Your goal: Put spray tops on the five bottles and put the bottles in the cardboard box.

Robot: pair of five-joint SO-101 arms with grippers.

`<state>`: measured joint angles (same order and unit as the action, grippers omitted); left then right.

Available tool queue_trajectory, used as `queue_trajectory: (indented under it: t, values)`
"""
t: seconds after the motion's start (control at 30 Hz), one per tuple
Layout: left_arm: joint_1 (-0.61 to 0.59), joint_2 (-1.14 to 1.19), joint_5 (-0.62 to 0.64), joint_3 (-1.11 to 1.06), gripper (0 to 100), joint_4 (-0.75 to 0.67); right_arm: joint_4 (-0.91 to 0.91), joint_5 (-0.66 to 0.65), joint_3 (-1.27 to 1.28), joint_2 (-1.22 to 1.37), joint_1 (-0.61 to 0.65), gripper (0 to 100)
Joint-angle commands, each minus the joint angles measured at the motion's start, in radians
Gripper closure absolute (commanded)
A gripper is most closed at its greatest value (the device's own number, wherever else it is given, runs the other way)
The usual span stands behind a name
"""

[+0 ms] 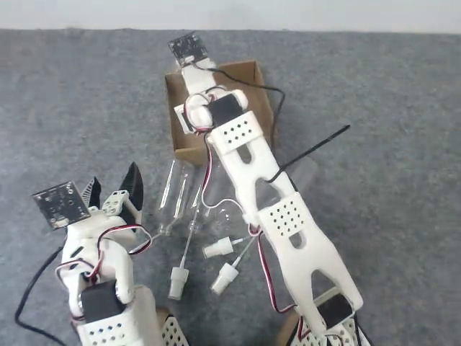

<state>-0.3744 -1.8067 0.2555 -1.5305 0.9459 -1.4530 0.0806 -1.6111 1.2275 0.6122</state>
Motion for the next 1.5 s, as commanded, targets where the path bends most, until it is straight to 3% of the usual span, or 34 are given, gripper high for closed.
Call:
queue_trajectory:
  t: [0.0,0.17,0.43,0.97,1.2,1.47]
  values:
    - [-0.005,-0.017,-0.011,0.013,74,-0.009,-0.05,0.008,-0.071,-0.142,-0.056,78.1]
    - [-0.005,-0.017,-0.011,0.01,74,-0.009,-0.133,0.006,-0.071,-0.163,-0.084,85.4]
    - [-0.006,-0.017,-0.012,-0.013,74,-0.054,-0.254,0.006,-0.069,-0.156,-0.127,85.8]
    - [-0.069,-0.017,-0.011,-0.013,74,-0.06,-0.274,0.005,-0.066,-0.016,-0.15,86.3]
    - [-0.069,-0.017,-0.011,-0.013,74,-0.06,-0.317,0.006,-0.066,-0.015,-0.171,98.0]
    - [-0.069,-0.017,-0.011,-0.013,74,-0.06,-0.338,0.006,-0.069,0.044,-0.199,98.3]
